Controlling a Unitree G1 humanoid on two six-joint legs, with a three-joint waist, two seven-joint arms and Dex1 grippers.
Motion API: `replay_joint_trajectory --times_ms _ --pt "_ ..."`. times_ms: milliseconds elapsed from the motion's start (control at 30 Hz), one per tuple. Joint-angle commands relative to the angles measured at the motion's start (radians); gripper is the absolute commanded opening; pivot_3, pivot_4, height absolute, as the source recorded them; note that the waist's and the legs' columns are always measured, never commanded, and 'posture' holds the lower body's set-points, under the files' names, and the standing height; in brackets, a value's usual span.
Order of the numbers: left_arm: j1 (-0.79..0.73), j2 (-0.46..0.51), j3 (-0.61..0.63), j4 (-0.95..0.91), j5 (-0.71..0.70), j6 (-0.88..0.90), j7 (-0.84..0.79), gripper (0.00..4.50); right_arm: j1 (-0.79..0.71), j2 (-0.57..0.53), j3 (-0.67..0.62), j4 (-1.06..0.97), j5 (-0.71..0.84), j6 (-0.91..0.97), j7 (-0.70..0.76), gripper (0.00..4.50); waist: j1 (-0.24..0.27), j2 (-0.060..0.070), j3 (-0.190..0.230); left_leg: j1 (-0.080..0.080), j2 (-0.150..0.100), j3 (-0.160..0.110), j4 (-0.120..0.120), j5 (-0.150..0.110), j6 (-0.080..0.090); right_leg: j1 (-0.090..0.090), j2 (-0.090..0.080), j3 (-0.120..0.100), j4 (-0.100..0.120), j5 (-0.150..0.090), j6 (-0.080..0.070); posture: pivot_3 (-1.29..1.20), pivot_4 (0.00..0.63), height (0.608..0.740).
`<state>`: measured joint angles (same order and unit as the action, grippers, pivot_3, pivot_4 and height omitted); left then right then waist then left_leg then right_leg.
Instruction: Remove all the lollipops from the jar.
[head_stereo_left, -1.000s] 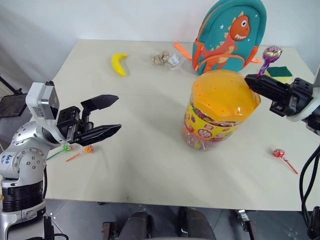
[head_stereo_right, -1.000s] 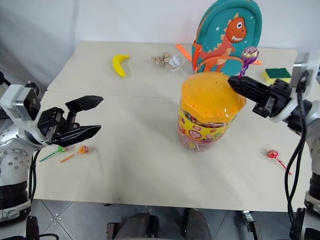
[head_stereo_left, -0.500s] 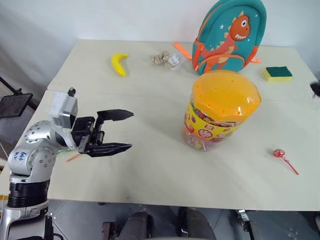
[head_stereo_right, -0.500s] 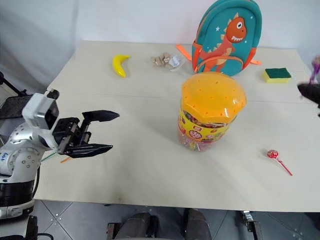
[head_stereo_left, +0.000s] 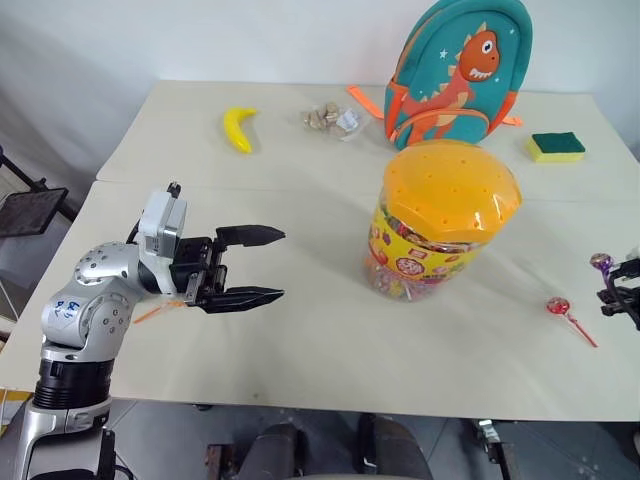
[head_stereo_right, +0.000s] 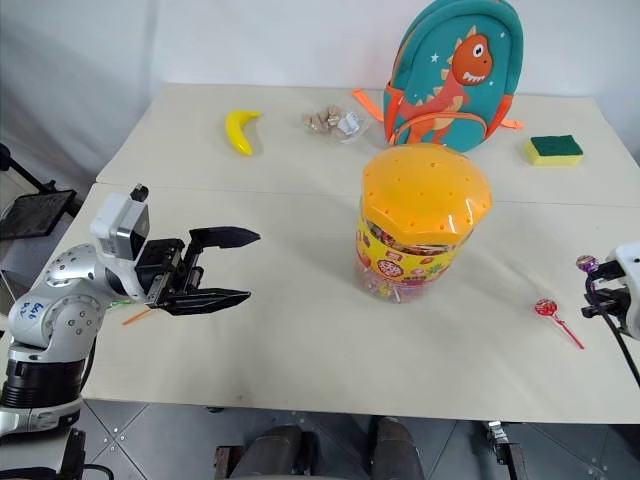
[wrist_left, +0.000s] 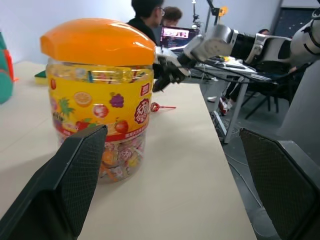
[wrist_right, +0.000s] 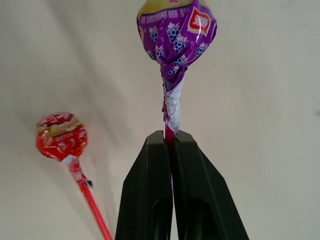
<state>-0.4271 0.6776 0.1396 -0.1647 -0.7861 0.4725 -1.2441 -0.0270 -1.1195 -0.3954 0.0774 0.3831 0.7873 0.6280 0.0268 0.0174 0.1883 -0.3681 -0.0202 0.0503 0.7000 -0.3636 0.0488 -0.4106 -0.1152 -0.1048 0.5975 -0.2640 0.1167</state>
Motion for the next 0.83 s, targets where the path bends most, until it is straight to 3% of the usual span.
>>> replay_joint_trajectory --times_ms 33,233,367,567,833 --pt "-0.015 0.023 0.008 0.002 0.015 0.002 -0.002 4.5 0.005 0.015 -0.016 -0.015 -0.026 -0.02 0.004 1.0 -0.001 0.0 0.0 0.0 0.0 0.0 0.0 0.0 0.0 0.0 0.0 0.0 0.0 0.0 0.0 0.0 0.15 0.74" --pt "-0.023 0.039 0.02 0.03 0.04 -0.014 -0.007 4.5 0.025 0.034 -0.081 -0.023 -0.013 -0.081 0.06 3.08 -0.001 0.0 0.0 0.0 0.0 0.0 0.0 0.0 0.0 0.0 0.001 -0.002 0.0 0.0 0.0 0.0 0.15 0.74" --pt "-0.012 0.06 0.042 0.069 0.106 -0.06 0.027 4.5 0.042 0.129 -0.272 -0.066 0.129 -0.45 0.349 4.47 -0.002 0.0 0.0 0.001 0.0 0.0 0.0 0.0 0.0 0.0 0.002 -0.002 -0.001 0.0 0.0 0.0 0.15 0.74" --pt "0.053 0.097 0.074 0.136 0.224 -0.189 0.057 4.5 0.07 0.19 -0.328 -0.218 0.328 -0.468 0.563 4.47 -0.003 0.0 0.0 0.002 0.001 0.001 -0.001 0.0 0.0 0.001 0.002 -0.002 -0.001 0.0 0.001 0.0 0.15 0.74" --pt "0.2 0.13 0.126 0.14 0.292 -0.265 0.089 4.5 0.164 0.329 -0.16 -0.437 0.246 -0.696 0.623 4.47 0.0 -0.001 0.0 0.001 0.0 -0.002 -0.001 -0.001 0.0 0.001 -0.001 0.001 -0.001 0.0 0.001 0.0 0.15 0.74"
